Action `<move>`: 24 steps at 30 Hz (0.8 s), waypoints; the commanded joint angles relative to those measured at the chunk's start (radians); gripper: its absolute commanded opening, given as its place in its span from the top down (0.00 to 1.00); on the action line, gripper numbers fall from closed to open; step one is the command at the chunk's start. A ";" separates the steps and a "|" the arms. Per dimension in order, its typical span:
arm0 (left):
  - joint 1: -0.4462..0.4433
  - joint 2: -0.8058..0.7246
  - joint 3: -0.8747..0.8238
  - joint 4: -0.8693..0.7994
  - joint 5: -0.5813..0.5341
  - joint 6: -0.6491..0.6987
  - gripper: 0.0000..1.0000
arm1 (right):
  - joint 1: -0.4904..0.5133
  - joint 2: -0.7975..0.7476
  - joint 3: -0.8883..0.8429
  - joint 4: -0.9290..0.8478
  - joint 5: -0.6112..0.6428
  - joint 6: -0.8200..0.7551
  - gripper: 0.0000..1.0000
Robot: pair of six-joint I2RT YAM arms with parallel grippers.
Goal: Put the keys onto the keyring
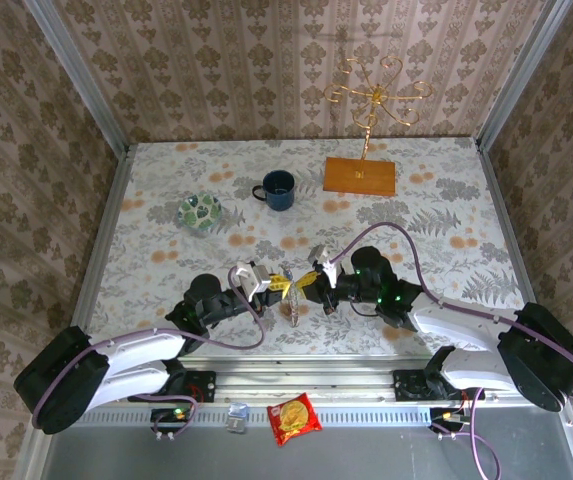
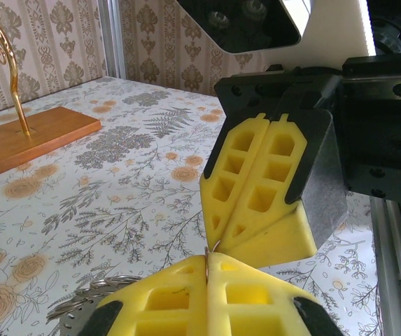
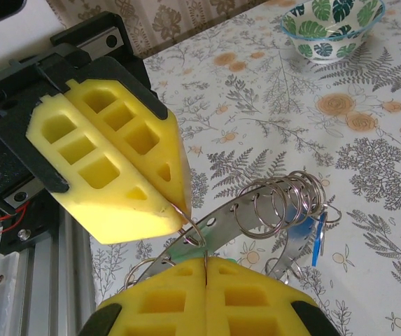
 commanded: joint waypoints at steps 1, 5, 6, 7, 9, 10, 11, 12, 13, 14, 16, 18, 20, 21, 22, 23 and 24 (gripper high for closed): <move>-0.012 0.004 0.001 0.061 0.013 -0.013 1.00 | -0.003 0.013 0.014 0.053 -0.007 0.011 1.00; -0.013 0.009 0.001 0.062 0.011 -0.013 1.00 | -0.003 0.015 0.012 0.067 -0.012 0.016 1.00; -0.013 0.009 0.001 0.064 0.011 -0.013 1.00 | -0.004 0.014 0.011 0.069 -0.013 0.018 1.00; -0.013 0.009 0.001 0.064 0.011 -0.013 1.00 | -0.004 0.013 0.011 0.072 -0.013 0.019 1.00; -0.014 0.009 -0.001 0.064 0.008 -0.012 1.00 | -0.004 0.011 0.007 0.079 -0.019 0.021 1.00; -0.014 0.009 0.000 0.064 0.006 -0.010 1.00 | -0.003 0.010 0.007 0.079 -0.019 0.021 1.00; -0.014 0.009 0.000 0.064 0.005 -0.009 1.00 | -0.004 0.009 0.005 0.079 -0.020 0.021 1.00; -0.014 0.008 -0.001 0.063 0.003 -0.011 1.00 | -0.003 0.007 0.005 0.079 -0.020 0.021 1.00; -0.014 0.009 0.000 0.063 0.003 -0.010 1.00 | -0.004 0.007 0.005 0.077 -0.020 0.021 1.00; -0.015 0.009 0.000 0.064 0.003 -0.011 1.00 | -0.003 0.007 0.006 0.076 -0.018 0.021 1.00; -0.016 0.009 0.000 0.067 0.006 -0.012 1.00 | -0.003 0.008 0.007 0.077 -0.018 0.020 1.00; -0.016 0.009 -0.001 0.065 0.005 -0.012 1.00 | -0.005 0.011 0.009 0.081 -0.022 0.023 1.00; -0.016 0.009 0.000 0.067 0.002 -0.012 1.00 | -0.004 0.017 0.013 0.082 -0.031 0.025 1.00; -0.017 0.010 0.002 0.068 0.001 -0.011 1.00 | -0.003 0.020 0.013 0.084 -0.034 0.027 1.00; -0.017 0.010 0.002 0.068 -0.001 -0.011 1.00 | -0.002 0.022 0.014 0.084 -0.037 0.027 1.00; -0.017 0.011 0.003 0.069 -0.005 -0.012 1.00 | -0.001 0.025 0.014 0.085 -0.039 0.027 1.00; -0.016 0.010 0.003 0.070 -0.010 -0.012 1.00 | 0.000 0.025 0.014 0.085 -0.042 0.026 1.00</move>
